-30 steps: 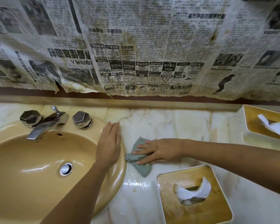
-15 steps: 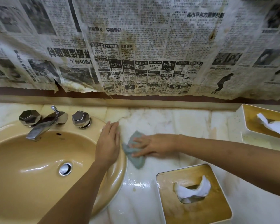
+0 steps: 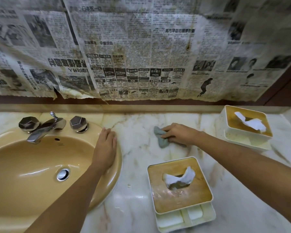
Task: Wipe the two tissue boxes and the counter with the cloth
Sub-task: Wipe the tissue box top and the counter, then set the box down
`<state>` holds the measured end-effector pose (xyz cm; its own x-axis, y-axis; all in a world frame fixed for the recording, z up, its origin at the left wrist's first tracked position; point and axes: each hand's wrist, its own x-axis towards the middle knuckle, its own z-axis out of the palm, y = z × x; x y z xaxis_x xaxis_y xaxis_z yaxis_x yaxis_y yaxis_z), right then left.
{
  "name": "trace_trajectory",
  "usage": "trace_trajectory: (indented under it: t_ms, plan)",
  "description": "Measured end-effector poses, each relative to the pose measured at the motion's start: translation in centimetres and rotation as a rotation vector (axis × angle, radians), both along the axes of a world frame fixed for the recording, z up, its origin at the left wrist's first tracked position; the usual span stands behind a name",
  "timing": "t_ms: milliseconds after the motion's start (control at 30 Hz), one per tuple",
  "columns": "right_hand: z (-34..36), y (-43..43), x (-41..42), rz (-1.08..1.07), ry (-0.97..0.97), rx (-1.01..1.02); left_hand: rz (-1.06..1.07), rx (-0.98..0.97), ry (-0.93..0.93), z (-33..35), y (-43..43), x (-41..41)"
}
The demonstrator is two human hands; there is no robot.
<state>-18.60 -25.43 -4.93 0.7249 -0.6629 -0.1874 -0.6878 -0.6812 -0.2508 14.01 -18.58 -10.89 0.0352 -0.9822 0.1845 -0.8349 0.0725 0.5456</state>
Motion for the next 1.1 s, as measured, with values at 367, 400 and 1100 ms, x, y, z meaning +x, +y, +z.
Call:
trace_trajectory:
  t_ms: [367,400,1100]
  plan:
    - [1.9,6.2,-3.7,-0.622,-0.255,-0.002,0.034,0.352,-0.144,4.4,1.7,-1.7]
    - [2.1,6.9,-4.1,-0.667,-0.283,-0.009,0.034,0.382,-0.139,4.9,1.9,-2.0]
    - [3.0,22.5,-9.7,-1.019,-0.36,0.085,0.017,0.399,0.385,8.6,12.4,-8.7]
